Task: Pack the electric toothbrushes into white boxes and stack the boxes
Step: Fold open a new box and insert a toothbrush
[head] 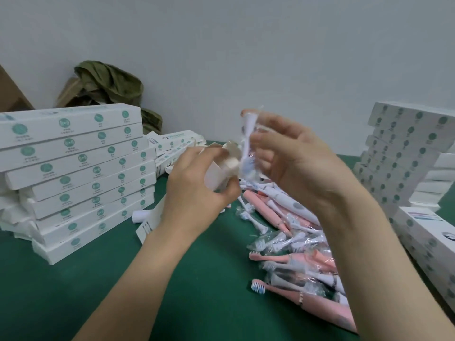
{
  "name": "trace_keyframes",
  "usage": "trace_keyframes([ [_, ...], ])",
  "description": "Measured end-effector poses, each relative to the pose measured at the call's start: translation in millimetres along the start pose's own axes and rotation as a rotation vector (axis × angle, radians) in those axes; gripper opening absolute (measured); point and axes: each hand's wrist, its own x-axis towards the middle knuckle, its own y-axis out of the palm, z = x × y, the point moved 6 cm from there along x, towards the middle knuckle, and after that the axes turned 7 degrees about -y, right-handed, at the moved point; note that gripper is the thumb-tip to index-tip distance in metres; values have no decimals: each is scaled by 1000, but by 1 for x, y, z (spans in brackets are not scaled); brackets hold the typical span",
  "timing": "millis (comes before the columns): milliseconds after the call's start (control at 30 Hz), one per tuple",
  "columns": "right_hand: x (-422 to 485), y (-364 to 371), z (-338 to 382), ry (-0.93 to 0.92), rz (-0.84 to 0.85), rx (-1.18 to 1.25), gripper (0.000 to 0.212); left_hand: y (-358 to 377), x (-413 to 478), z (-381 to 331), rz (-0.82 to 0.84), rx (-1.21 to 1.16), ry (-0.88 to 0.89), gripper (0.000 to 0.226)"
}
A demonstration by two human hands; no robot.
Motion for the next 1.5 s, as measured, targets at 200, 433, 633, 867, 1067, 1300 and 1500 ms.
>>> trace_keyframes([
  [200, 0, -1, -16, -57, -254, -254, 23, 0, -1, -1, -28, -23, 15, 40],
  [433, 0, -8, -6, -138, 79, -943, 34, 2, -1, 1, 100, -94, 11, 40],
  [633, 1, -12, -3, -126, 88, -1217, 9, 8, -5, 2, 168, -118, 9, 46],
  [867, 4, 3, -10, -97, 170, -1576, 18, 18, -8, 4, 270, -152, 38, 56],
  [1067, -5, -3, -8, -101, 256, -1013, 62, 10, -2, 10, 160, -198, -4, 56],
  [1300, 4, -10, -11, -322, -79, -1088, 19, 10, -3, 10, 144, -167, -12, 52],
  [1500, 2, -8, -11, -424, -203, -1136, 10, 12, -2, 11, 154, -168, -6, 51],
])
